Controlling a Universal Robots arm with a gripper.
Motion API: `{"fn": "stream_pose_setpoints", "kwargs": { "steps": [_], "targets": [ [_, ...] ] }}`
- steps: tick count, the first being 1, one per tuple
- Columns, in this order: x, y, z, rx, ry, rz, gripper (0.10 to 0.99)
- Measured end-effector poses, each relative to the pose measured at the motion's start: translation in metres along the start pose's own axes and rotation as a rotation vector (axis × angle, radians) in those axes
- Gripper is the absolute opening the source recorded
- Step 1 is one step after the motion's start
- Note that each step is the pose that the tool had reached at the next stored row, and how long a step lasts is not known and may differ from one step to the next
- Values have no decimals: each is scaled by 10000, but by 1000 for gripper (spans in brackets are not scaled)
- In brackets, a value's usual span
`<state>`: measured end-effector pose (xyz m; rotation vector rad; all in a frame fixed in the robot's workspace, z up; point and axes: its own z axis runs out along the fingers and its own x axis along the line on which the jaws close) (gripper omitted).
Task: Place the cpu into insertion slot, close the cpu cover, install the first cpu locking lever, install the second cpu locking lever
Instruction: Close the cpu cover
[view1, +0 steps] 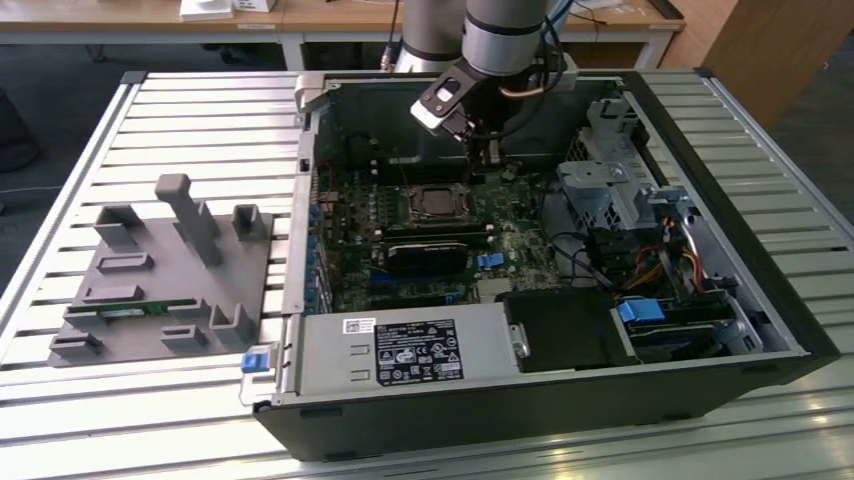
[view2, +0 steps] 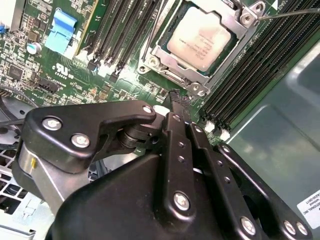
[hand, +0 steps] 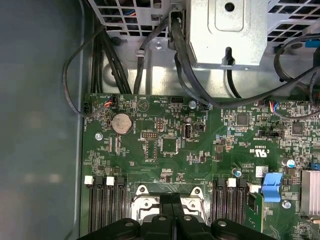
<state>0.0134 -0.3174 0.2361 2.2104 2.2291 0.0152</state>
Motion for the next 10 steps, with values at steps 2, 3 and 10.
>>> {"fn": "stream_pose_setpoints", "kwargs": {
  "steps": [2,3,10],
  "targets": [
    [-1,-11,8,-1,0,0,106],
    [-2,-15,14,0,-1,0,106],
    [-5,-86,65,11,-2,-1,106]
  ]
}}
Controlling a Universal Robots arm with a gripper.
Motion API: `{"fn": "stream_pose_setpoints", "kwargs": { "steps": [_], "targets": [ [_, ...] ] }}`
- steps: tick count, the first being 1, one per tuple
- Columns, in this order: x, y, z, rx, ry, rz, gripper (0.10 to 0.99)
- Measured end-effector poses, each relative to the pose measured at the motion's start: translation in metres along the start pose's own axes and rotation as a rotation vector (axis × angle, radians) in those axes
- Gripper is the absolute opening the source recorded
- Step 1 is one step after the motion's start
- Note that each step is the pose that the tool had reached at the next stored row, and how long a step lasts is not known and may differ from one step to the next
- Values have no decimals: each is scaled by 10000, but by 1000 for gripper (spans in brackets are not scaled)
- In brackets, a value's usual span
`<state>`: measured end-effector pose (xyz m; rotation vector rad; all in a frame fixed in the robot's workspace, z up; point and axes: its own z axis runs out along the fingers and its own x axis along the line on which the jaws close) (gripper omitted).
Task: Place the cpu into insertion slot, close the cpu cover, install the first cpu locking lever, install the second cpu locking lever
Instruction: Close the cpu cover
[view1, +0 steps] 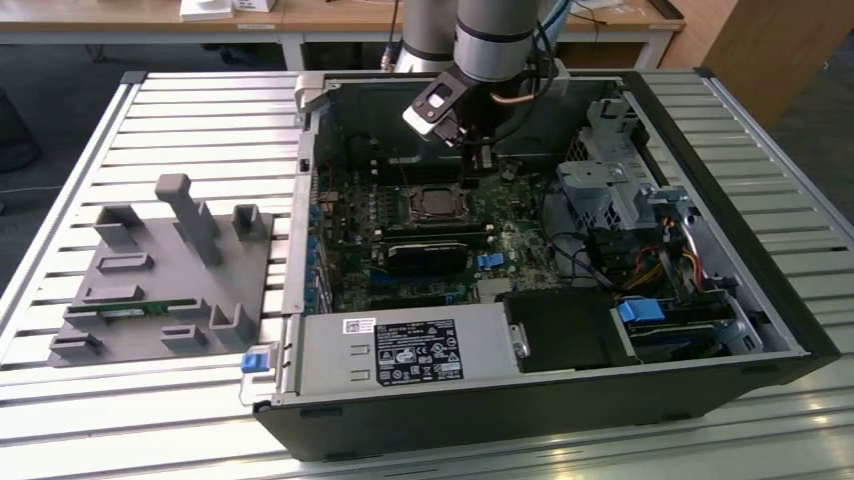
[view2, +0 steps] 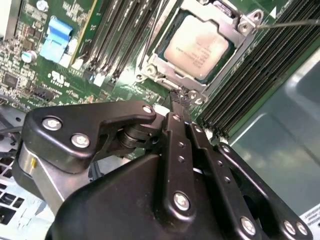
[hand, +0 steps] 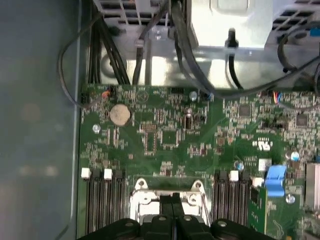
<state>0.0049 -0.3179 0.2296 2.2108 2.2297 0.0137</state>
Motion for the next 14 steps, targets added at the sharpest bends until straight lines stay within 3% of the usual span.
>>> {"fn": "stream_pose_setpoints", "kwargs": {
  "steps": [14],
  "targets": [
    [2,-300,16,2,0,1,106]
  ]
}}
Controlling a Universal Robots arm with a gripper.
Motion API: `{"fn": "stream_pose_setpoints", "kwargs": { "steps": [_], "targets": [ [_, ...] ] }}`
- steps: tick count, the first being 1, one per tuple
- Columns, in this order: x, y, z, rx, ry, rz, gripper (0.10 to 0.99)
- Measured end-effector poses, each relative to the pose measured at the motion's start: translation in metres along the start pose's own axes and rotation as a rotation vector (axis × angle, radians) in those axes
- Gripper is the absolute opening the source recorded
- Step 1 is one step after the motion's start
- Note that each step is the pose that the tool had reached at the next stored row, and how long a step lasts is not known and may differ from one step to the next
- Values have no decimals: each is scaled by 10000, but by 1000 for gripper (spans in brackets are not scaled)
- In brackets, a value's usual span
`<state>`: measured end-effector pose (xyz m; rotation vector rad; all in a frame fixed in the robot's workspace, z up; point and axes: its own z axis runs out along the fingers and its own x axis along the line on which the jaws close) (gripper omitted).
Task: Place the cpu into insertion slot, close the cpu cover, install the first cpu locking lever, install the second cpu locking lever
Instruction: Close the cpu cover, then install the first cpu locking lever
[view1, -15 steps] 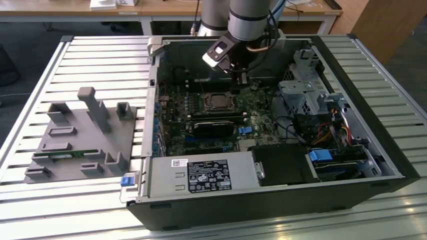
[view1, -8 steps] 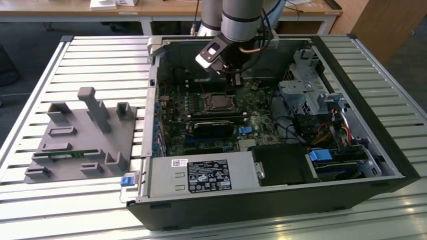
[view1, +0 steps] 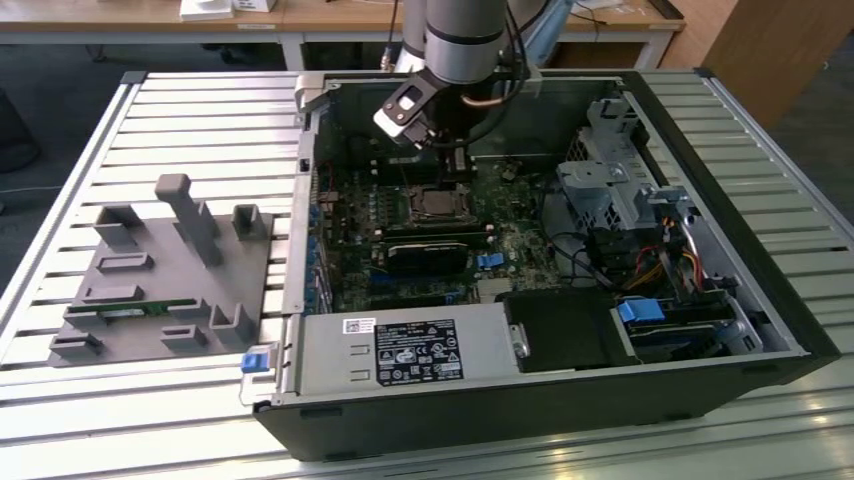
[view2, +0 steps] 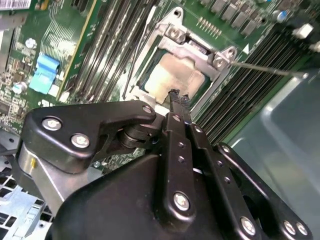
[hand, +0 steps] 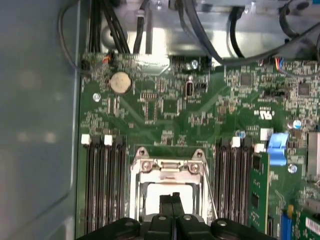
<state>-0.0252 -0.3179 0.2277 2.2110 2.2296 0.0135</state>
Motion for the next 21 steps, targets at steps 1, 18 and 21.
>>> {"fn": "stream_pose_setpoints", "kwargs": {
  "steps": [1,18,21],
  "targets": [
    [0,-18,0,0,0,-1,106],
    [0,-100,-16,1,-2,0,106],
    [1,-100,-58,0,-1,0,106]
  ]
}}
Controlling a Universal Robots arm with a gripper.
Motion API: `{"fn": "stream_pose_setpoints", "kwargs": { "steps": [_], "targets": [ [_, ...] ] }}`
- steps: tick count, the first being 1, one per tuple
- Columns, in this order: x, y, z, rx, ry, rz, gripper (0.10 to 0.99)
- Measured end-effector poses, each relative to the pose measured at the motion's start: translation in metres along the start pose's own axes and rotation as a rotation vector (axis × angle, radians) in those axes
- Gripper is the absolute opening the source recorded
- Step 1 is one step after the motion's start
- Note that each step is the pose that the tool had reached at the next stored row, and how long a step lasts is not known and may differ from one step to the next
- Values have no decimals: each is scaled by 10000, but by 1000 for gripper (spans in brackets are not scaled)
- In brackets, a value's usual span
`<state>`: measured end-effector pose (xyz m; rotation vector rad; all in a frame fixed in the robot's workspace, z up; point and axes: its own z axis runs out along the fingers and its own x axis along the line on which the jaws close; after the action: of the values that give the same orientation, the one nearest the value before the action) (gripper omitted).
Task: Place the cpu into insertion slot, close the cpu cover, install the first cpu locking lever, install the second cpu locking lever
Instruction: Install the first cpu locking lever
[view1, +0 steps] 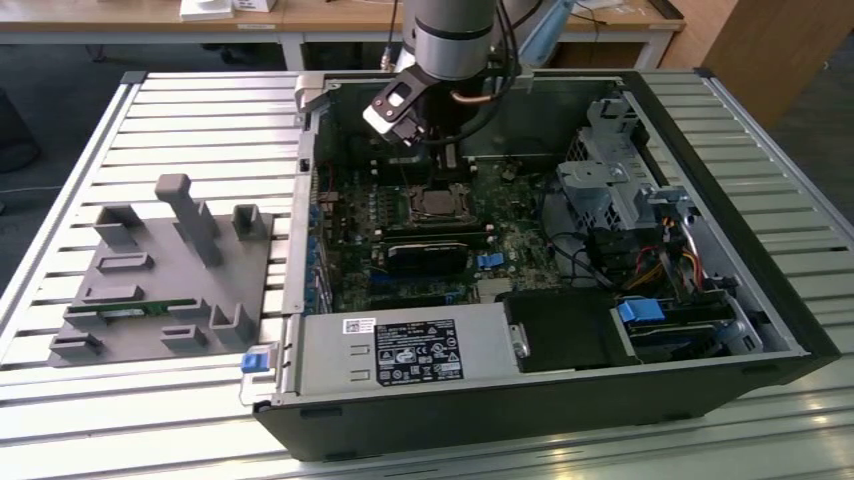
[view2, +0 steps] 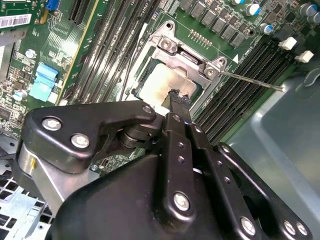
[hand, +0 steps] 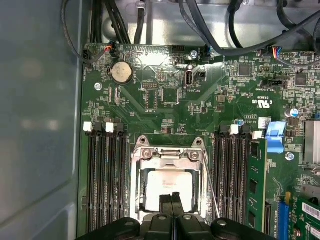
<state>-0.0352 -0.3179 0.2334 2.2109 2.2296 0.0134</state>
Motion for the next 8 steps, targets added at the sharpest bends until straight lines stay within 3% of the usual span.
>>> {"fn": "stream_pose_setpoints", "kwargs": {
  "steps": [8],
  "targets": [
    [0,0,-47,1,-3,0,106]
  ]
}}
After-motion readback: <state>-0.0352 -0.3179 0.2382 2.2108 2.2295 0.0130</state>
